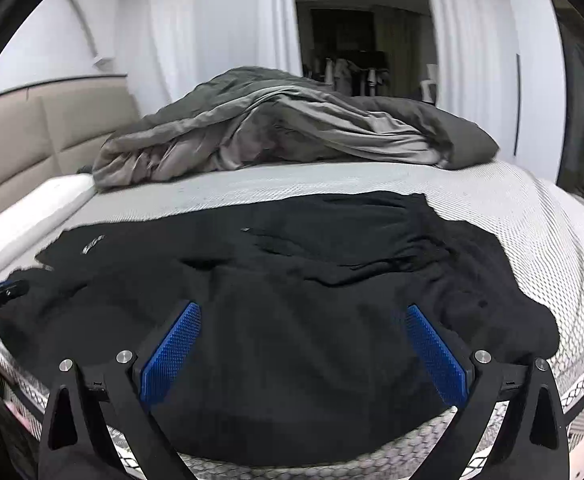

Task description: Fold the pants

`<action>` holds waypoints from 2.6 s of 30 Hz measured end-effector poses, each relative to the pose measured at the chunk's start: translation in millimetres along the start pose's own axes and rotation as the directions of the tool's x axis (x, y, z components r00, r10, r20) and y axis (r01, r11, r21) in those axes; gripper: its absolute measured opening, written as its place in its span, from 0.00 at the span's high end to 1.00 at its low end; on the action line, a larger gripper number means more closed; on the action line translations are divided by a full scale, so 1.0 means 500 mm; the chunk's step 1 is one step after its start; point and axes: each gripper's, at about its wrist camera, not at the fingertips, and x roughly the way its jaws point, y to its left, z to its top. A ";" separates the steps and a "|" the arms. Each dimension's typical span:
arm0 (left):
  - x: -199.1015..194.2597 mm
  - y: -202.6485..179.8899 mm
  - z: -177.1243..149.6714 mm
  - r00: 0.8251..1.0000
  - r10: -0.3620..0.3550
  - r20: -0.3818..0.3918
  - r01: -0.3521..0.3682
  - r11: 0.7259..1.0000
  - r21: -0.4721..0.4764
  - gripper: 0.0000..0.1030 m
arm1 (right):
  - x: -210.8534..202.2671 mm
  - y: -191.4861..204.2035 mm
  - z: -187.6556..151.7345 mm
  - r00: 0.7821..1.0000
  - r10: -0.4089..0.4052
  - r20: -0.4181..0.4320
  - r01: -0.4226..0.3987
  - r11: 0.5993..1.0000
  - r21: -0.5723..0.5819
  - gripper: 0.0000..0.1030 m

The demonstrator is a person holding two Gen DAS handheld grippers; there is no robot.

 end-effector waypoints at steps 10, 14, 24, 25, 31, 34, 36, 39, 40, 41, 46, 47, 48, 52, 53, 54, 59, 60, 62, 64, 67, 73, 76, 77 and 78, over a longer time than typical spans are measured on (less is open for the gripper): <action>-0.034 0.188 0.005 0.990 0.125 0.060 -0.116 0.984 -0.135 0.01 | -0.041 -0.154 -0.012 0.998 -0.064 0.002 0.062 0.984 0.166 0.00; -0.042 0.271 0.002 0.981 0.187 0.042 -0.175 0.963 -0.204 0.01 | -0.050 -0.254 -0.041 0.997 -0.063 -0.037 0.072 0.933 0.353 0.00; -0.071 0.398 -0.016 0.974 0.225 0.017 -0.209 0.931 -0.300 0.01 | 0.020 -0.355 -0.093 0.942 0.336 0.000 -0.245 0.687 0.684 0.05; -0.070 0.400 -0.017 0.975 0.223 0.014 -0.208 0.930 -0.303 0.01 | 0.038 -0.352 -0.084 0.937 0.349 -0.008 -0.245 0.672 0.699 0.05; -0.060 0.386 -0.024 0.977 0.215 -0.013 -0.209 0.934 -0.289 0.01 | 0.082 -0.337 -0.016 0.983 0.156 -0.097 -0.065 0.790 0.610 0.38; -0.062 0.388 -0.025 0.974 0.226 -0.012 -0.219 0.927 -0.304 0.01 | 0.093 -0.343 -0.044 0.977 0.101 -0.186 0.029 0.808 0.588 0.53; -0.067 0.402 -0.030 0.973 0.231 -0.015 -0.223 0.919 -0.324 0.01 | 0.083 -0.361 -0.064 0.978 0.120 -0.169 0.013 0.778 0.628 0.53; -0.070 0.427 -0.038 0.971 0.237 -0.030 -0.231 0.902 -0.364 0.01 | 0.055 -0.378 -0.084 0.982 0.146 -0.121 -0.028 0.742 0.670 0.48; -0.070 0.437 -0.041 0.971 0.237 -0.038 -0.233 0.896 -0.377 0.01 | 0.048 -0.385 -0.090 0.983 0.157 -0.095 -0.049 0.721 0.692 0.42; -0.070 0.446 -0.044 0.973 0.226 -0.047 -0.226 0.891 -0.395 0.01 | 0.045 -0.390 -0.092 0.984 0.163 -0.078 -0.061 0.705 0.706 0.40; -0.061 0.480 -0.060 0.986 0.140 -0.089 -0.165 0.878 -0.450 0.24 | 0.032 -0.387 -0.087 0.985 0.160 -0.061 -0.072 0.711 0.700 0.38; -0.056 0.485 -0.065 0.989 0.105 -0.108 -0.143 0.872 -0.467 0.34 | 0.035 -0.378 -0.079 0.984 0.167 -0.064 -0.075 0.709 0.701 0.38; -0.054 0.489 -0.071 0.993 0.045 -0.106 -0.091 0.869 -0.487 0.40 | 0.037 -0.375 -0.079 0.982 0.176 -0.062 -0.083 0.707 0.702 0.38; -0.030 0.496 -0.085 0.989 -0.108 -0.100 0.037 0.839 -0.543 0.42 | 0.038 -0.367 -0.072 0.982 0.176 -0.063 -0.084 0.719 0.690 0.38; -0.023 0.497 -0.085 0.988 -0.112 -0.103 0.037 0.835 -0.549 0.42 | 0.043 -0.367 -0.073 0.982 0.180 -0.061 -0.089 0.719 0.689 0.38; -0.014 0.500 -0.084 0.988 -0.112 -0.104 0.035 0.828 -0.559 0.43 | 0.044 -0.365 -0.072 0.981 0.184 -0.059 -0.094 0.719 0.688 0.38; 0.026 0.504 -0.048 0.995 -0.065 -0.081 0.008 0.823 -0.568 0.73 | 0.049 -0.363 -0.069 0.984 0.173 -0.051 -0.092 0.722 0.685 0.38; 0.036 0.505 -0.042 0.995 -0.059 -0.076 0.005 0.818 -0.575 0.81 | 0.048 -0.364 -0.070 0.985 0.165 -0.050 -0.085 0.720 0.689 0.38; 0.047 0.506 -0.030 0.997 -0.044 -0.067 -0.003 0.812 -0.584 0.89 | 0.046 -0.369 -0.075 0.988 0.146 -0.051 -0.069 0.711 0.699 0.37; 0.046 0.501 -0.023 0.998 -0.031 -0.046 -0.001 0.815 -0.580 0.90 | 0.039 -0.379 -0.084 0.988 0.152 -0.037 -0.079 0.688 0.722 0.36; 0.034 0.487 -0.013 1.000 0.004 -0.018 -0.013 0.838 -0.545 0.90 | 0.043 -0.383 -0.081 0.987 0.159 -0.021 -0.094 0.677 0.730 0.32; 0.040 0.488 -0.015 0.999 0.020 -0.037 -0.038 0.835 -0.549 0.92 | 0.093 -0.376 -0.057 0.979 0.198 -0.048 -0.102 0.677 0.729 0.55; 0.020 0.501 -0.030 1.000 0.020 -0.019 -0.027 0.823 -0.567 0.94 | 0.068 -0.381 -0.079 0.984 0.164 -0.071 -0.063 0.692 0.720 0.87; 0.013 0.509 -0.038 1.000 0.015 -0.018 -0.023 0.817 -0.576 0.95 | 0.056 -0.387 -0.091 0.983 0.174 -0.058 -0.077 0.676 0.733 0.87; 0.008 0.519 -0.047 1.000 0.010 -0.020 -0.020 0.807 -0.591 0.95 | 0.043 -0.393 -0.106 0.982 0.184 -0.044 -0.089 0.656 0.749 0.89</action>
